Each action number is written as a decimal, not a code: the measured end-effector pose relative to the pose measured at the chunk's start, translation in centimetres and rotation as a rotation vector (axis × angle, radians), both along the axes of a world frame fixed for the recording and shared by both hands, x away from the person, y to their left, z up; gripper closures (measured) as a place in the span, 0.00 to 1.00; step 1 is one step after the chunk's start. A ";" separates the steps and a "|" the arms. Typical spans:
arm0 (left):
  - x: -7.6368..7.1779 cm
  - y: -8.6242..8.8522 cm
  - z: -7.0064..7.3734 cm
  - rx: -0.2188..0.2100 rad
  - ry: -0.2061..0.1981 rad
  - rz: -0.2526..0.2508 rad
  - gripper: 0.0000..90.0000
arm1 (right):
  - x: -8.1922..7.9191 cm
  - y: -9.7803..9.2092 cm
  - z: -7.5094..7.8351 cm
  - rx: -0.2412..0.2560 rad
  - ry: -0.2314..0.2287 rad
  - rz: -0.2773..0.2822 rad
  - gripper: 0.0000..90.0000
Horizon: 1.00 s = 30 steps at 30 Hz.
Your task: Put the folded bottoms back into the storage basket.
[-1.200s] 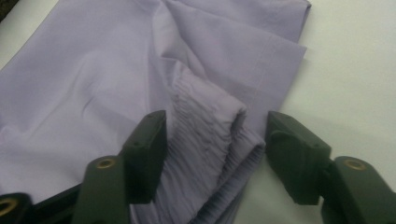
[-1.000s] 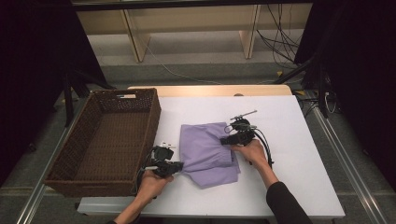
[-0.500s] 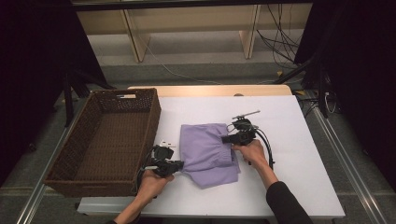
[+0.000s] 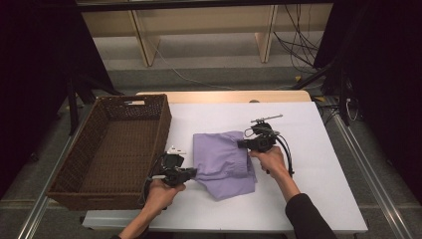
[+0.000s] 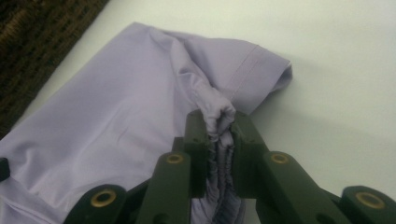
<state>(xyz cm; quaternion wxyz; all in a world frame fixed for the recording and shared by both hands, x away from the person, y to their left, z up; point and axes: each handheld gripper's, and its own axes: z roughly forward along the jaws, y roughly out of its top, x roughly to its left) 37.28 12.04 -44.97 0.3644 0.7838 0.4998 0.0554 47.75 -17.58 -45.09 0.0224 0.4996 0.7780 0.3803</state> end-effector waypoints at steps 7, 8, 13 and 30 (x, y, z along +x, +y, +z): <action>-0.4 0.2 1.6 -0.025 -0.026 -0.015 0.97 | -0.7 -0.7 1.6 0.028 -0.029 -0.010 0.89; -0.4 0.2 1.6 -0.025 -0.026 -0.015 0.97 | -0.7 -0.7 1.6 0.028 -0.029 -0.010 0.89; -0.6 0.2 2.8 -0.046 -0.048 -0.025 0.97 | -1.0 -1.2 2.7 0.054 -0.052 -0.013 0.89; -0.7 1.6 6.3 -0.074 -0.079 -0.062 0.97 | -2.0 -0.7 6.0 0.102 -0.119 0.003 0.89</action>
